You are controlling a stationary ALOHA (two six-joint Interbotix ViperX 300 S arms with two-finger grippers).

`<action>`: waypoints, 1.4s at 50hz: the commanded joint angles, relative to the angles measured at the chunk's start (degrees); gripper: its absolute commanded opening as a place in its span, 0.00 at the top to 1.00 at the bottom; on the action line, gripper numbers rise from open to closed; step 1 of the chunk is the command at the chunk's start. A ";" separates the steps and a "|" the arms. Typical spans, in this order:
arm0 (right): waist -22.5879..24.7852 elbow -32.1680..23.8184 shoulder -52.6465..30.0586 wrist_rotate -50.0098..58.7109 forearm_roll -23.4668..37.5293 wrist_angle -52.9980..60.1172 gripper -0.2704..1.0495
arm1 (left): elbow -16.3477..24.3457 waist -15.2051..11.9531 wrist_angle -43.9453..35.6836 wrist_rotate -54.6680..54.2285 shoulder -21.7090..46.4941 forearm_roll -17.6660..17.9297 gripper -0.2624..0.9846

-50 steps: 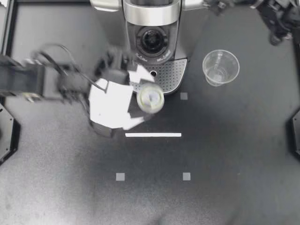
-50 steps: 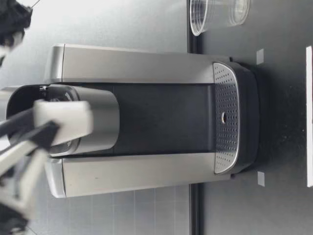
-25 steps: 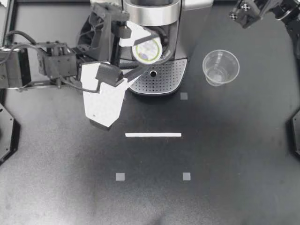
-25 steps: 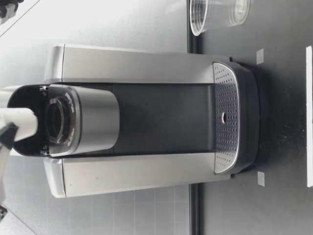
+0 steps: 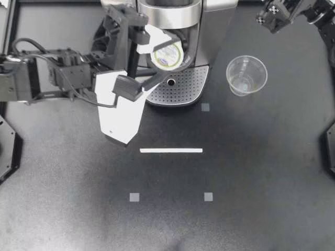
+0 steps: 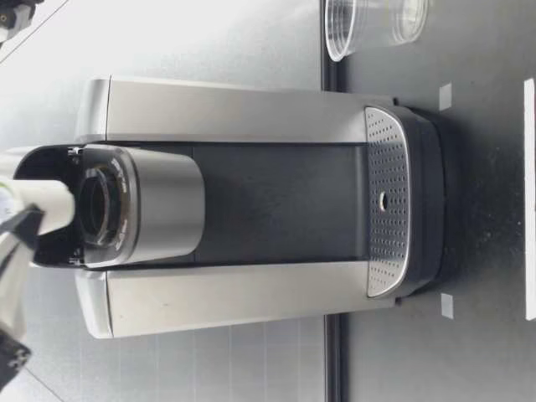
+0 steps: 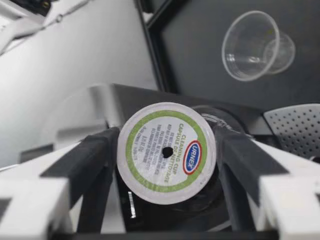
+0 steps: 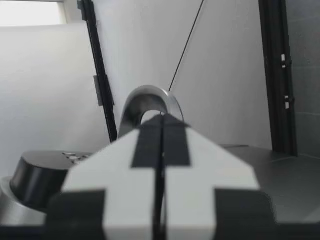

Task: Place the coffee capsule inside the capsule container, then place the cup onto the center of the cup tray, then push the 'Hot Water' and 'Travel Mug' buttons.

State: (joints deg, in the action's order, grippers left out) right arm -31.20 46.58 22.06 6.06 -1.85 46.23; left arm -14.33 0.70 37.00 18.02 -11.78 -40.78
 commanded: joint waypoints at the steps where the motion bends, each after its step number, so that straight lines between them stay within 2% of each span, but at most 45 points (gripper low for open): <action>1: -0.35 -0.53 1.05 0.09 0.00 0.79 0.75 | 0.53 -0.09 -0.18 -0.62 -0.26 -0.53 0.40; 14: -0.35 -0.53 1.05 0.09 0.00 1.14 0.75 | -0.79 -1.32 -0.35 -2.55 0.00 -2.11 0.40; 24: -0.35 -0.53 1.05 0.18 0.09 1.14 0.75 | -1.23 -1.49 -0.44 -5.80 0.09 -6.42 0.40; 30: -0.35 -0.53 1.05 0.09 0.00 1.23 0.75 | -1.58 -1.49 -0.53 -7.73 0.35 -7.82 0.40; 46: -0.35 -0.53 1.05 0.18 0.00 1.14 0.75 | -1.85 -1.49 -2.11 -8.96 0.53 -8.00 0.37; 58: -0.35 -0.53 1.05 0.18 0.00 1.14 0.75 | -2.20 -1.49 -2.11 -9.93 0.62 -8.09 0.20; 70: -0.35 -0.53 1.05 0.26 0.09 1.14 0.75 | -2.29 -1.49 -1.93 -10.20 0.44 -8.61 0.20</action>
State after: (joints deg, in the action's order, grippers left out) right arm -31.20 46.67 22.15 6.24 -1.76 46.85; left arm -17.31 -0.62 35.33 8.00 -10.55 -48.87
